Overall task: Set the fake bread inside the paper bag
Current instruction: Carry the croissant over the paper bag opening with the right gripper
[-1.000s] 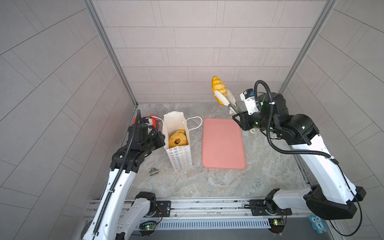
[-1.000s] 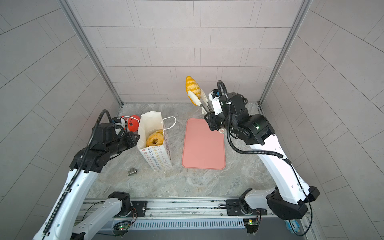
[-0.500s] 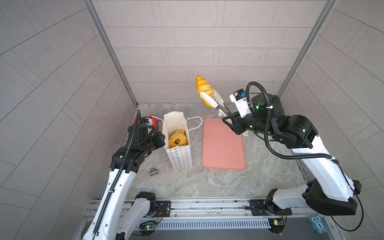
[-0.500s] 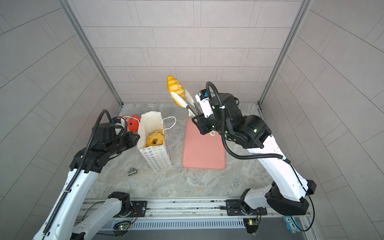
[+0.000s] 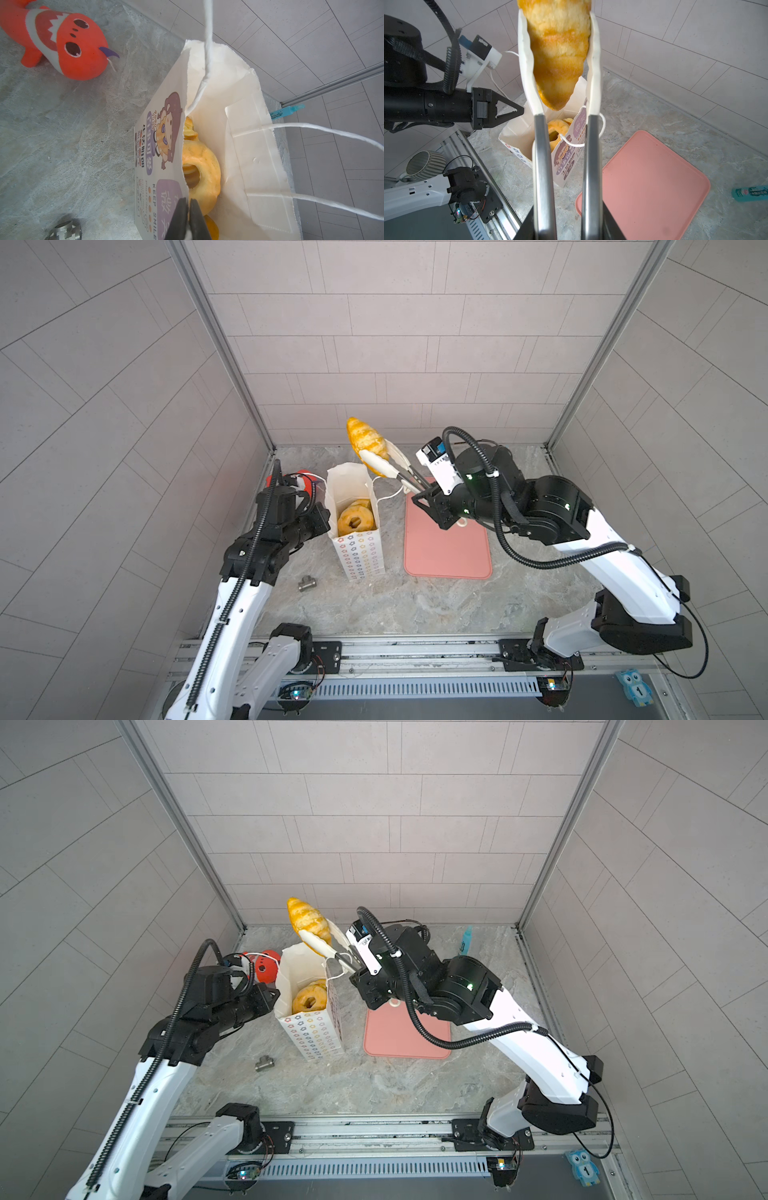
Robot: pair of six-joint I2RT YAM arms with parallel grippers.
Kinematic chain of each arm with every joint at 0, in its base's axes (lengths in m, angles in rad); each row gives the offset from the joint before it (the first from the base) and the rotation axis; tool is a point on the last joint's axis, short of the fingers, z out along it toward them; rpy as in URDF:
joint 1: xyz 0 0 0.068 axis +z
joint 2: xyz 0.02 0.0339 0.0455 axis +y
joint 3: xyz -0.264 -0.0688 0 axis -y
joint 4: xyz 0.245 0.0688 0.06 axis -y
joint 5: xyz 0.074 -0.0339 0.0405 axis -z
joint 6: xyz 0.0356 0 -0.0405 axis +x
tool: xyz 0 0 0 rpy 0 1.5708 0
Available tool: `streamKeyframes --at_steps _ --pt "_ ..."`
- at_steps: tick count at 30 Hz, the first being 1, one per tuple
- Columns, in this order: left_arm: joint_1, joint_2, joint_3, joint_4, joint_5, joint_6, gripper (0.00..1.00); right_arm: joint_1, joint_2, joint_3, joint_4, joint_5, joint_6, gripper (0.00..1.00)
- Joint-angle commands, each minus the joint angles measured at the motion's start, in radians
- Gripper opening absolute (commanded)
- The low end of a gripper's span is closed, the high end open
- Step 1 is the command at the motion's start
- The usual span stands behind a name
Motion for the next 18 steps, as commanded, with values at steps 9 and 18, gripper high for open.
streamKeyframes --at_steps 9,18 --pt "0.000 -0.014 -0.006 0.012 -0.006 -0.002 0.09 0.043 0.049 0.019 0.032 0.054 0.031 0.37" --pt "-0.001 -0.018 -0.011 0.013 -0.007 -0.001 0.09 0.059 0.090 -0.030 0.040 0.059 0.039 0.37"
